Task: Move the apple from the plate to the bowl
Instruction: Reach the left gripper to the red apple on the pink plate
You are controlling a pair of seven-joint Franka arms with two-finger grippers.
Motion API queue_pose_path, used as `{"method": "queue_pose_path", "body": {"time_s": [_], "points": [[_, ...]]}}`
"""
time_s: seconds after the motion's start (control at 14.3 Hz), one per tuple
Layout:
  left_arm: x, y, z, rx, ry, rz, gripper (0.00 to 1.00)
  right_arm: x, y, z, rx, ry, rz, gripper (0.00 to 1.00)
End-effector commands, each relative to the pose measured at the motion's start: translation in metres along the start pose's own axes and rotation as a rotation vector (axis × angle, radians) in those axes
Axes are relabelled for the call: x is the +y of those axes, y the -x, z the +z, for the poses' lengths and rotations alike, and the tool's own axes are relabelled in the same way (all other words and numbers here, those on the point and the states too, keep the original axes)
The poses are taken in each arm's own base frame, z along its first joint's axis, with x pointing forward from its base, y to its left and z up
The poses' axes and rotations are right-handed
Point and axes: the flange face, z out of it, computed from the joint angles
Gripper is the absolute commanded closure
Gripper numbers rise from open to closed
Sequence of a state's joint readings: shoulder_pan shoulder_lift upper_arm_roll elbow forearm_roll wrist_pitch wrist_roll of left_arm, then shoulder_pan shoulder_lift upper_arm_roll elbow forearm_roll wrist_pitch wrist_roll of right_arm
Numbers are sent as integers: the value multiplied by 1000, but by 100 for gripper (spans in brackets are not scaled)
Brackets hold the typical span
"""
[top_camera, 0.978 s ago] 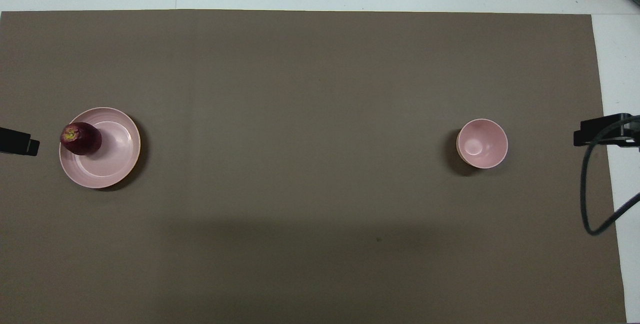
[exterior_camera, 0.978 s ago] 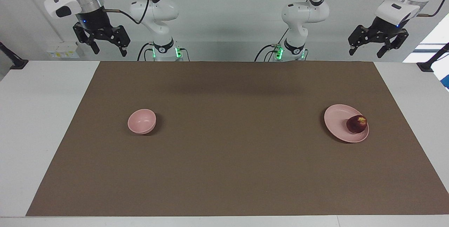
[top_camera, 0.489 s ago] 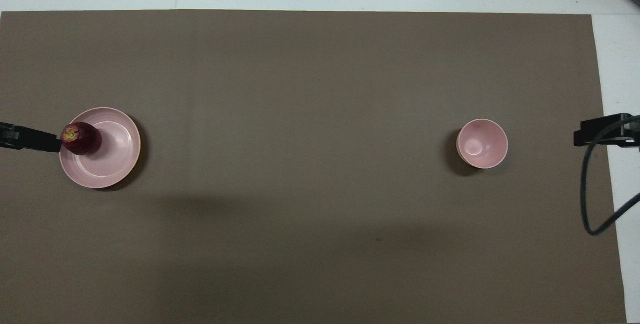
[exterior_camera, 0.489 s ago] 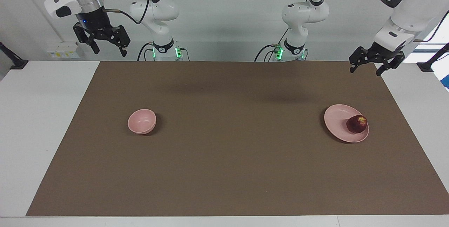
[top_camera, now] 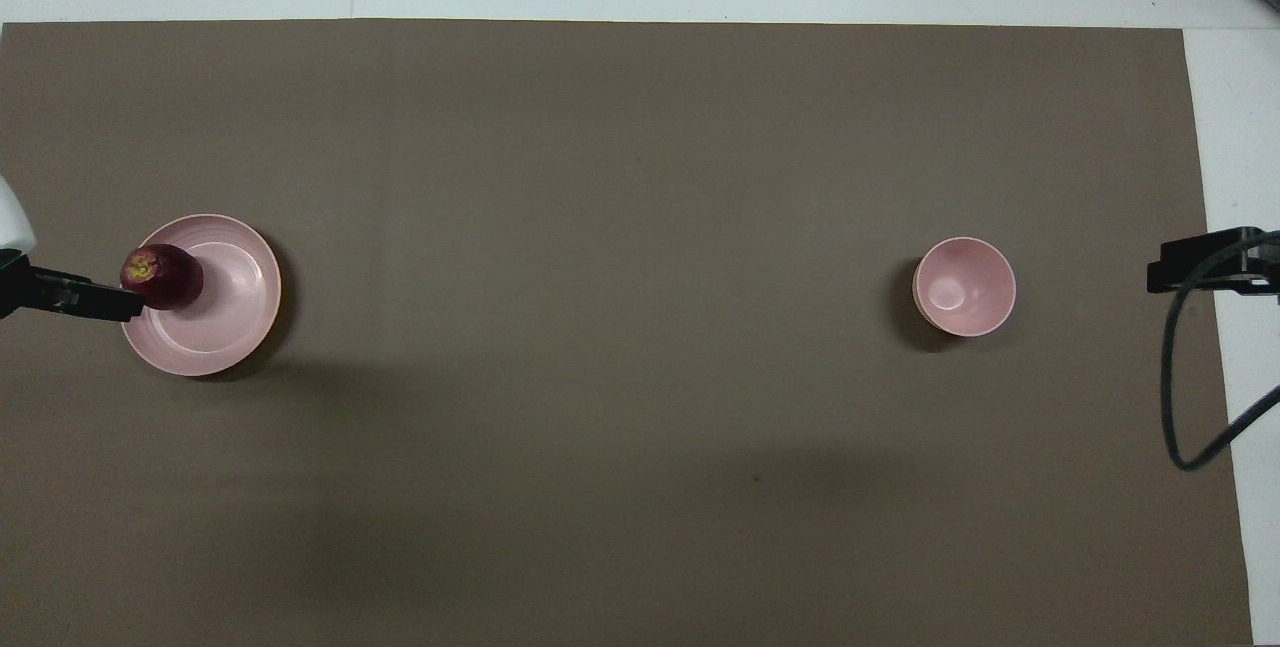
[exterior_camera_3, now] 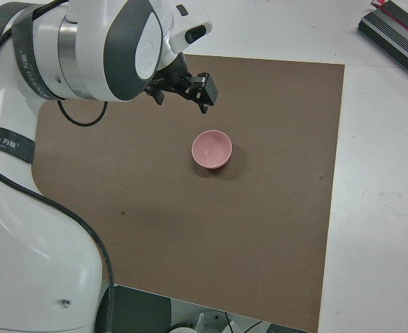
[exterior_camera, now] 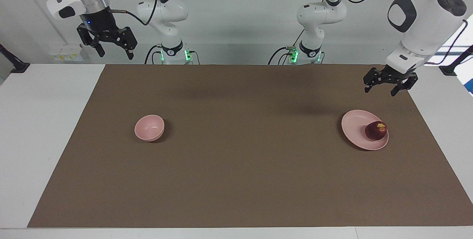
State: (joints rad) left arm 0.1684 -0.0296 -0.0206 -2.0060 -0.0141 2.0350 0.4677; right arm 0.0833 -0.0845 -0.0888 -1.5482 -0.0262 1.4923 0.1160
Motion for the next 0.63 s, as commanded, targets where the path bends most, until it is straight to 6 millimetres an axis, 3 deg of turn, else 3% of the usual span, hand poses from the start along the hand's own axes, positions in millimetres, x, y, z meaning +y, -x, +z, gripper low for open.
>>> {"method": "queue_pose_path", "body": {"time_s": [0.0,0.35,0.56], "points": [[-10,-5,26,25,-12,15,0,5,1,-1,-12,3,-22,0],[-22,-19,71,45,-21,5,0,6,1,-1,-11,4,-21,0],[-32,-18,94,50,-24,-11,0,5,1,-1,-12,3,-22,0]]}}
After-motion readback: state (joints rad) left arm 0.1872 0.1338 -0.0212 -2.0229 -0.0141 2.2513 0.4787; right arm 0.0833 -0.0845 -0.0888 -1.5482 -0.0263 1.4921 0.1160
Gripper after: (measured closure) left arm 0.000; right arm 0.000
